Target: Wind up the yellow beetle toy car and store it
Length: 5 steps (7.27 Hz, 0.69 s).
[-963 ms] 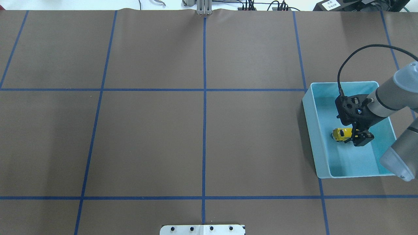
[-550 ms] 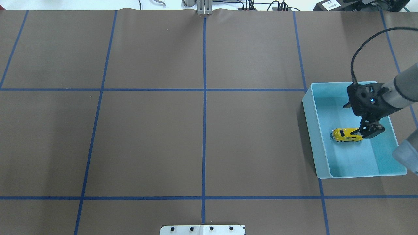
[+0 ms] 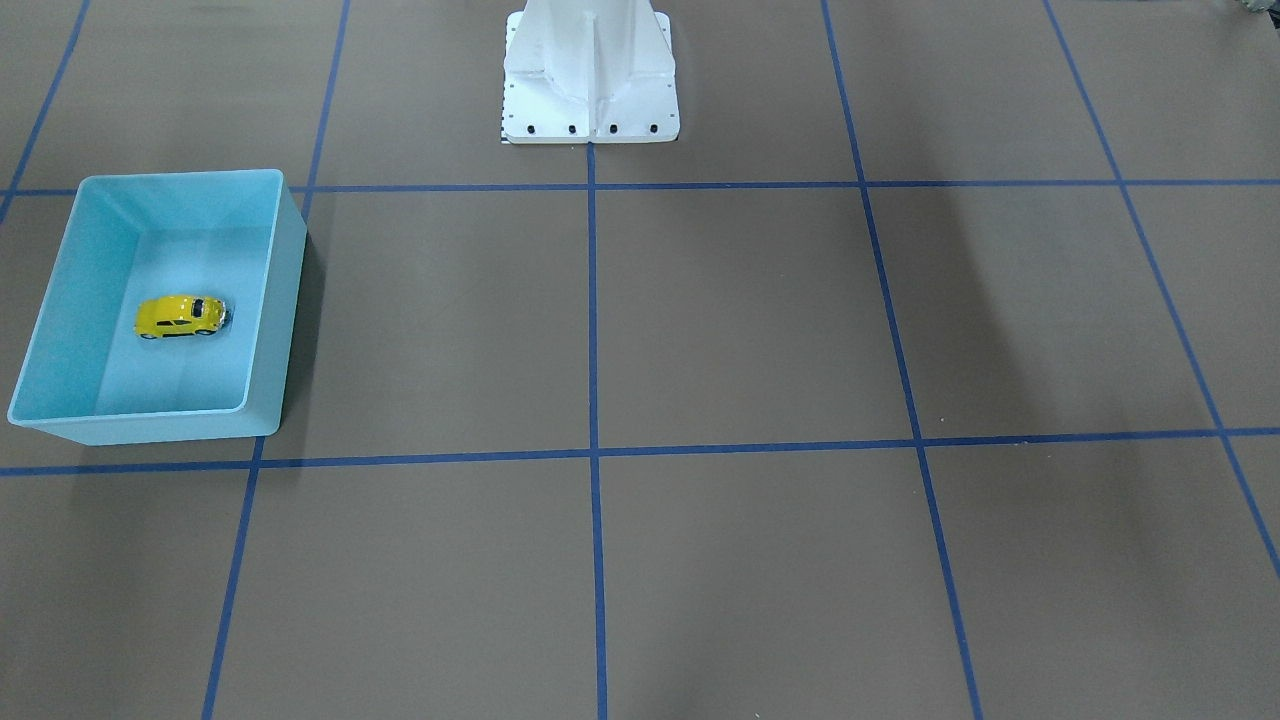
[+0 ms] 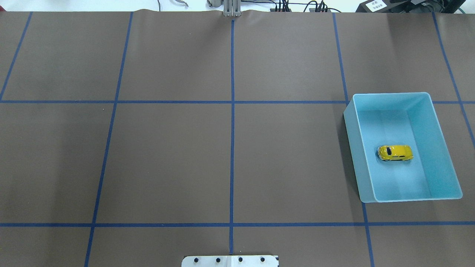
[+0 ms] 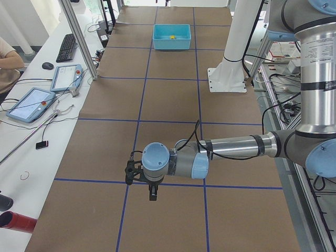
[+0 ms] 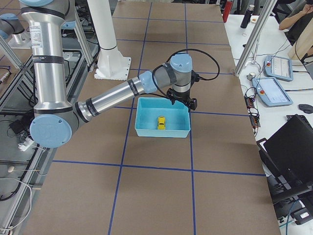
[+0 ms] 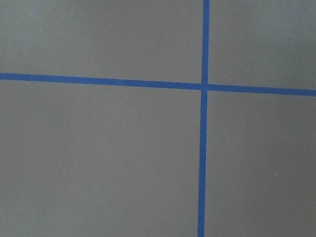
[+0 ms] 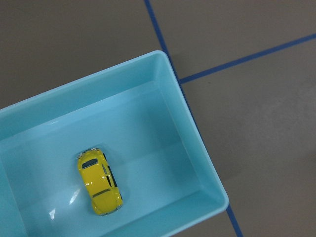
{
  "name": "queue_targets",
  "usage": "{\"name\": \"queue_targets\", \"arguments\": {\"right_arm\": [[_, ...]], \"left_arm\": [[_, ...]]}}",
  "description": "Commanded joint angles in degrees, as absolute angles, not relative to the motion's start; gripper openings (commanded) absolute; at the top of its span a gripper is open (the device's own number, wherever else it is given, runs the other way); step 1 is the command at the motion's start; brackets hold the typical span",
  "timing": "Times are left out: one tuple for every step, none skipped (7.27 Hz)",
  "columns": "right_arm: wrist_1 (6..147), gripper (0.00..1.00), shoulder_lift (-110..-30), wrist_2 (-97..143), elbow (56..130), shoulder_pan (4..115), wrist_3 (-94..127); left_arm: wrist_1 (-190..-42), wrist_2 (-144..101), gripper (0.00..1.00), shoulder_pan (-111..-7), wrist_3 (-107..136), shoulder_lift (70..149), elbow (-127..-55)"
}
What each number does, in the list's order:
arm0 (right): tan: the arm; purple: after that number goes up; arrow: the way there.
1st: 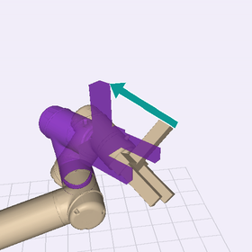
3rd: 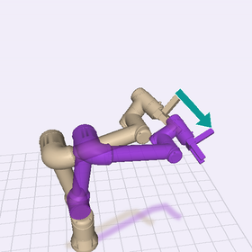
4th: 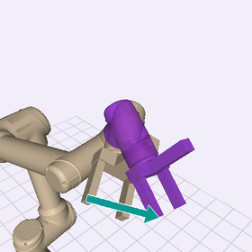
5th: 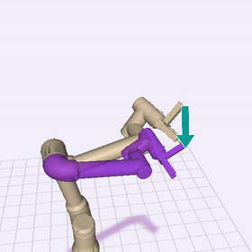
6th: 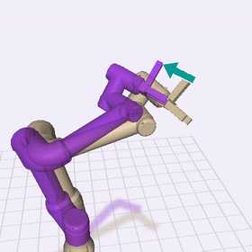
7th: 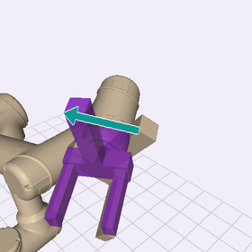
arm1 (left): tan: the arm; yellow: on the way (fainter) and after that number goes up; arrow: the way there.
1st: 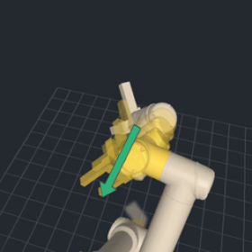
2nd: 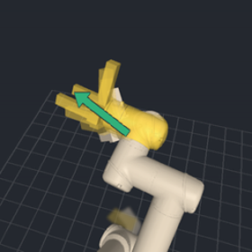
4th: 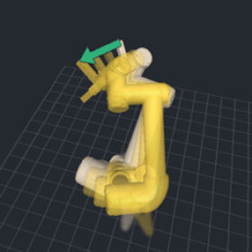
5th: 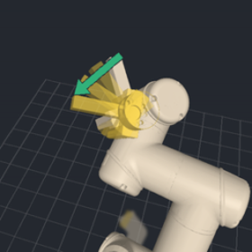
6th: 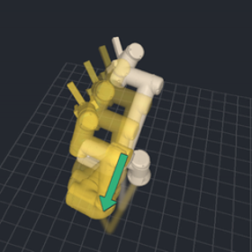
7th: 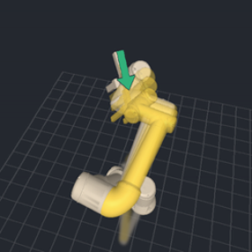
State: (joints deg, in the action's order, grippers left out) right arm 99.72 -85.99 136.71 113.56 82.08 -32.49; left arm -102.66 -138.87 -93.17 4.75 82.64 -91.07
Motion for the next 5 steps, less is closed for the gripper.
{"name": "queue_targets", "arguments": {"right_arm": [[107.6,0.99,-83.9,137.6,104.5,88.3,-17.2],[107.3,0.99,-83.7,137.4,101.3,88.9,-8.9],[107.4,0.99,-83.6,135.5,98.9,88.9,-7.0],[106.7,0.99,-84.9,135.4,96.8,89.1,-6.9],[101.9,0.99,-85.6,135.3,94.0,89.1,-7.0]], "left_arm": [[-102.7,-138.9,1.00,-93.2,4.7,82.7,-91.1],[-102.7,-138.8,1.00,-93.1,4.7,82.7,-91.1],[-102.7,-138.9,1.00,-93.1,4.7,82.7,-91.1],[-102.7,-138.8,1.00,-93.1,4.7,82.7,-91.1],[-102.7,-138.8,1.00,-93.2,4.7,82.7,-91.1]]}}
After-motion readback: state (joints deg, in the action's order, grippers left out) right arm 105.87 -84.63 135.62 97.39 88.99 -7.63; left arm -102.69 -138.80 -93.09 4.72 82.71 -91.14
